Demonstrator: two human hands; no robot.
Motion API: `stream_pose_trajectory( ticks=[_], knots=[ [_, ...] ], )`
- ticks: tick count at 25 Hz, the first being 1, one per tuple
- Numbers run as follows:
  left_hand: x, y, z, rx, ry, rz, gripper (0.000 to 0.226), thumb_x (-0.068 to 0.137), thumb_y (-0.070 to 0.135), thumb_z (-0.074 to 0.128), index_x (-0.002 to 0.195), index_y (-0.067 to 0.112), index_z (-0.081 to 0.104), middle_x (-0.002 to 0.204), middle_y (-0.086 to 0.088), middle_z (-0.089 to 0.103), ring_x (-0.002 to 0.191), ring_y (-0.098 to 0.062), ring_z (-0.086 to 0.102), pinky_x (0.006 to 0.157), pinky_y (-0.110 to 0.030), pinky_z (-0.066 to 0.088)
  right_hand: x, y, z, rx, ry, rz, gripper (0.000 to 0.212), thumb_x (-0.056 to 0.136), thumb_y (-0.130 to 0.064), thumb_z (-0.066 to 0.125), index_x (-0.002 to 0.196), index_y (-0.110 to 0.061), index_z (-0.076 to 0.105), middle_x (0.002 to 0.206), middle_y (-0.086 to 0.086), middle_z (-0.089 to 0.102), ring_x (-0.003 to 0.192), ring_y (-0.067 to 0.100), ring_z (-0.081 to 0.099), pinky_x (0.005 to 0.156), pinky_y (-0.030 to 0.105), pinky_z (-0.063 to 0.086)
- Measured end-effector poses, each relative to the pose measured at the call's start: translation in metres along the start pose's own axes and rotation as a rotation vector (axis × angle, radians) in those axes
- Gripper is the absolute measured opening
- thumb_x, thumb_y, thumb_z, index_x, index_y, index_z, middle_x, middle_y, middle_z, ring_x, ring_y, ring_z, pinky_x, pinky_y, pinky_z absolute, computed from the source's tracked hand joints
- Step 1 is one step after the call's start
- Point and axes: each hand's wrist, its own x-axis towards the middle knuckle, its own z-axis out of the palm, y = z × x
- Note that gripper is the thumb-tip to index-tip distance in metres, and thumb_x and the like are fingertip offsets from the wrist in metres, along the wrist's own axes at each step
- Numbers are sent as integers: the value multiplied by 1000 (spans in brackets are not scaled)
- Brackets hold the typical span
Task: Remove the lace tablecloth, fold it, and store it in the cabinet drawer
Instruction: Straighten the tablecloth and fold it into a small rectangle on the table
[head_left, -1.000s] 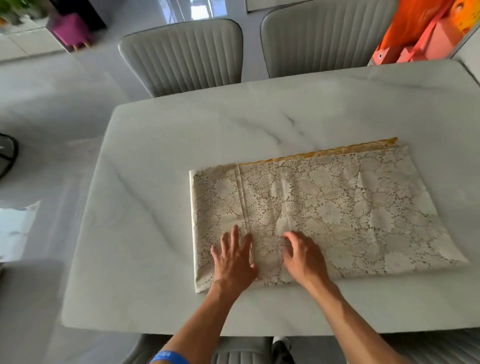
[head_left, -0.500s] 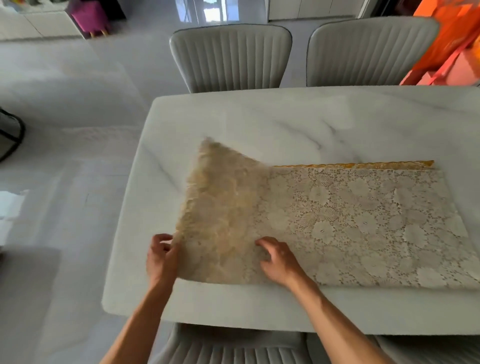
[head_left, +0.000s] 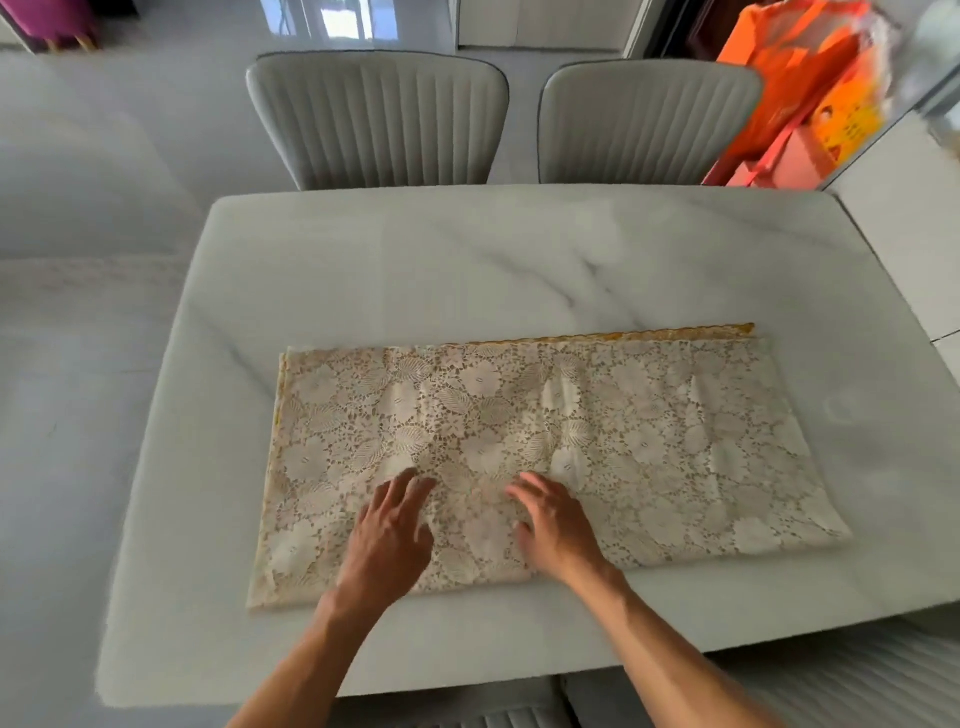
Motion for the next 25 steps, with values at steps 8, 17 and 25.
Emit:
stream_pose_trajectory(
  ticks=[8,17,25],
  knots=[
    [150,167,41,156,32,126,43,94,29,50,137,25,47,141,3,51,130,-21,42,108,-42,31,59,194,-124,-107,196,69,43,91,-5,54,130,-22,58,138,-2,56,118,19,56,97,32,49],
    [300,231,77,242,26,231,42,93,45,55,130,25,51,133,-3,49,123,-25,46,108,-48,32,142,343,-204,-355,179,35,66,85,1,59,145,-20,41,146,6,46,129,27,49,105,50,43],
    [300,231,70,108,121,299,17,83,27,74,89,17,62,99,-1,60,97,-22,52,83,-39,45,154,356,-225,-339,197,-129,28,83,-23,70,111,-17,63,108,2,65,98,25,62,88,43,48]
  ],
)
